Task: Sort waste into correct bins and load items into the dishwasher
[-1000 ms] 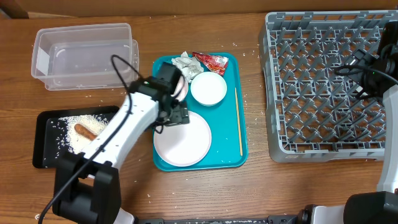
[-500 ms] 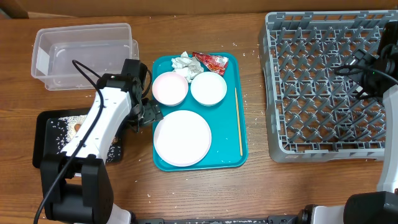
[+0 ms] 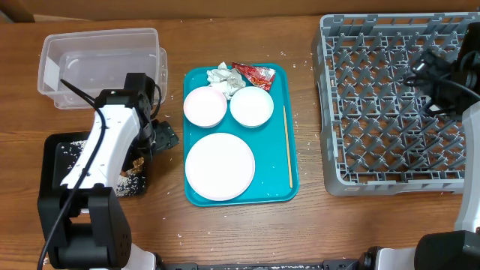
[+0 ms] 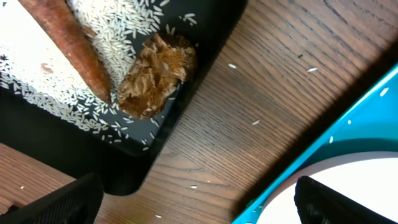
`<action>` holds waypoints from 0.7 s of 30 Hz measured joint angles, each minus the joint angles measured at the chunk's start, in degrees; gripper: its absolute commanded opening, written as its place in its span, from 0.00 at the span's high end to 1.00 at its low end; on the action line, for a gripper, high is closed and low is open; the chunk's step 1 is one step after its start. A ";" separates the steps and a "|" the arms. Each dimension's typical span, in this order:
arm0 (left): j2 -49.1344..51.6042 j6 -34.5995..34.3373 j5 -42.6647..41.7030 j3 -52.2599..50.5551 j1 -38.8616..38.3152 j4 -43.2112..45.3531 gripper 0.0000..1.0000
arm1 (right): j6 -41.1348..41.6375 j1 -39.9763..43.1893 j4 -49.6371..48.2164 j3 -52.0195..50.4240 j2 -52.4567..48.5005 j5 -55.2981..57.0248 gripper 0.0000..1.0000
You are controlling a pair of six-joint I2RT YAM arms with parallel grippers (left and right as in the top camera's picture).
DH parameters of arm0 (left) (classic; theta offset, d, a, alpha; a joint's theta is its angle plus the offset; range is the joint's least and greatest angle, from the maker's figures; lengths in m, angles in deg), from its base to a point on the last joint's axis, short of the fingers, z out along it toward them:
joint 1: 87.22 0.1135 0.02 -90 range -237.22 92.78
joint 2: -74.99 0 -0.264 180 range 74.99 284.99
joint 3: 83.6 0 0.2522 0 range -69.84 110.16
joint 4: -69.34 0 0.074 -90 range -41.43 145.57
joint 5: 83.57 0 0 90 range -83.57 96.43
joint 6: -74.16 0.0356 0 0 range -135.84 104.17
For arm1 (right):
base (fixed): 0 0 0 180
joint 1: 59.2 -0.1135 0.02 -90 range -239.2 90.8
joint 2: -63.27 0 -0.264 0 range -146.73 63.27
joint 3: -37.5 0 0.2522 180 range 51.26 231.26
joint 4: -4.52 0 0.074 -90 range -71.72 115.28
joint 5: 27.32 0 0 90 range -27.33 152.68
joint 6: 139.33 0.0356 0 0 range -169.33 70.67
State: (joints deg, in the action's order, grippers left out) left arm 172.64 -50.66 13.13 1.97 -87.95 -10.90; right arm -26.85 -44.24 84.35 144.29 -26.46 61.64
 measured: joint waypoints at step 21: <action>0.00 -0.02 0.02 -0.07 -0.02 2.82 0.00 | -13.60 -28.17 1.55 -8.09 -0.02 -15.56 0.16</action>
State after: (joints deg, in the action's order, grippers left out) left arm 172.64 -50.69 13.15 1.91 -87.98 -8.08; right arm -40.45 -72.41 85.90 136.20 -26.49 46.07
